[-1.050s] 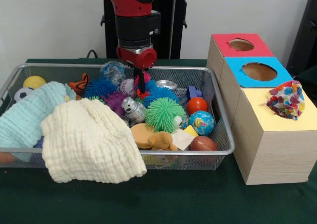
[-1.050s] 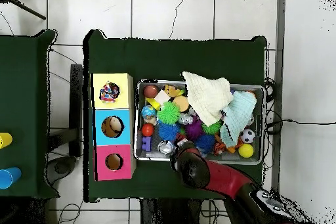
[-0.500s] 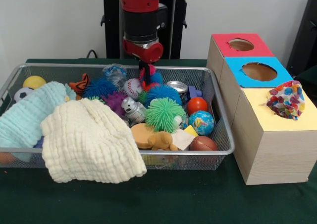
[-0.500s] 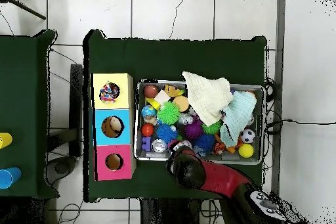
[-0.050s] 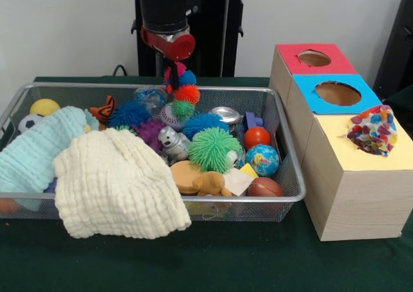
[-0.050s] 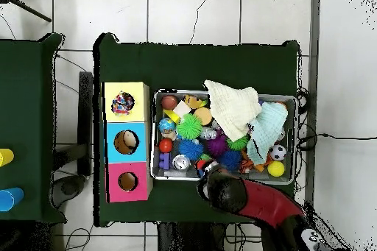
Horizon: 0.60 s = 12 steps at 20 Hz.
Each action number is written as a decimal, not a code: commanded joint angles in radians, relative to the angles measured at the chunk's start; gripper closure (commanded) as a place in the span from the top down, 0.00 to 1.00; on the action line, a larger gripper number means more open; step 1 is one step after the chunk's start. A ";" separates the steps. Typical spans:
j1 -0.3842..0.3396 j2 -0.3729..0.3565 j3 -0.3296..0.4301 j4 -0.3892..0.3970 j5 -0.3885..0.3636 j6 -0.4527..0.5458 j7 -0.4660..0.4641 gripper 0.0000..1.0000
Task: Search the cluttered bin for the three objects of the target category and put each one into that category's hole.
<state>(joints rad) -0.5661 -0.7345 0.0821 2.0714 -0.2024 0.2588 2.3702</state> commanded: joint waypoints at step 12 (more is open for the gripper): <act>-0.075 -0.026 0.070 -0.142 -0.134 0.106 -0.100 0.00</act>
<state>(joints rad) -0.6085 -0.7744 0.0817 2.0167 -0.2947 0.2728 2.3702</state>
